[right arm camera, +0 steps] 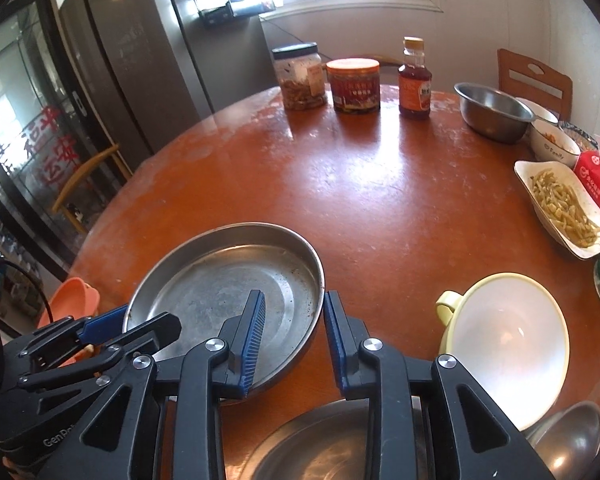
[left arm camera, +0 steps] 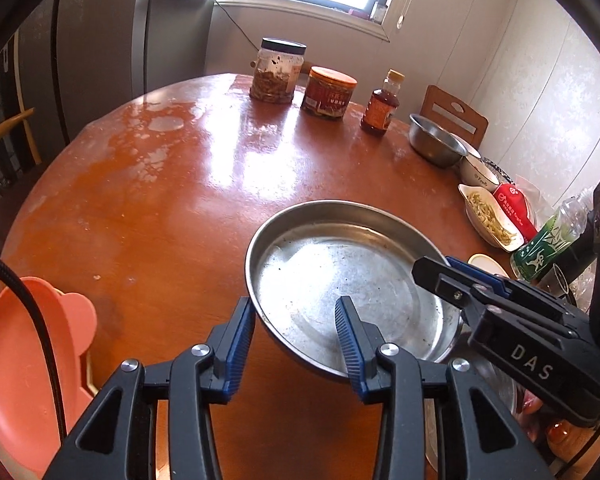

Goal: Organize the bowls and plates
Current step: 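Lift the flat steel pan with the left tool toward the pink bowl, then lower the flat steel pan onto the pink bowl with the left tool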

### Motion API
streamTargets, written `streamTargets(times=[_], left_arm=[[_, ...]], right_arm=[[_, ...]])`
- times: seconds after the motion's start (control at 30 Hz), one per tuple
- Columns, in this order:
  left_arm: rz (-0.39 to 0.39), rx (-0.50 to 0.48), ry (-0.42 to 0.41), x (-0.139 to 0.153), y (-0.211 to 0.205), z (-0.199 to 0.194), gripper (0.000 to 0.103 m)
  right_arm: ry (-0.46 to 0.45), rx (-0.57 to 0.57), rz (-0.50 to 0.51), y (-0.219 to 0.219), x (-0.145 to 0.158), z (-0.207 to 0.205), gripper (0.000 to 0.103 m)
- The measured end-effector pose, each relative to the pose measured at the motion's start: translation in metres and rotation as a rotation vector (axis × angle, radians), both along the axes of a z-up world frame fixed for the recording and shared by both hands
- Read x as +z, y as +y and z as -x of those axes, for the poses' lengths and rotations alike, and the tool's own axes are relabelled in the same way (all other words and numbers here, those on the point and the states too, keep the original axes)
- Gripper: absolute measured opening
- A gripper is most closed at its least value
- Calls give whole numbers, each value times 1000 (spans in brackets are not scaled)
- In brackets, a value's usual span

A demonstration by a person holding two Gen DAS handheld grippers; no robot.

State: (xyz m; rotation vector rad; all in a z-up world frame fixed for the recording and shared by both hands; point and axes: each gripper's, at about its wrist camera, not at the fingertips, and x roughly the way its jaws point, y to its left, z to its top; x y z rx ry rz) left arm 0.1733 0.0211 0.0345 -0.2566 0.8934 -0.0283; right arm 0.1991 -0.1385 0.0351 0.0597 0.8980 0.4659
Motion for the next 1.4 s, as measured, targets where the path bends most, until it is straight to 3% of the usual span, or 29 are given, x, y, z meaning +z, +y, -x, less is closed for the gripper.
streamTargets(times=[0.23,0.67,1.13,1.4], left_arm=[[-10,37,-62,22,13,26,41],[-56,140,-144,52,60,78,41],[-111,249,-204,65,112,131,41],[-121,303,-191,53,145,143,41]], right_arm=[[-60,32,-31,13,27,24,32],[-97,125,-110,59,48,61,32],[-140,230,-166,120,61,98,32],[-128,281,-145,162,51,107,32]])
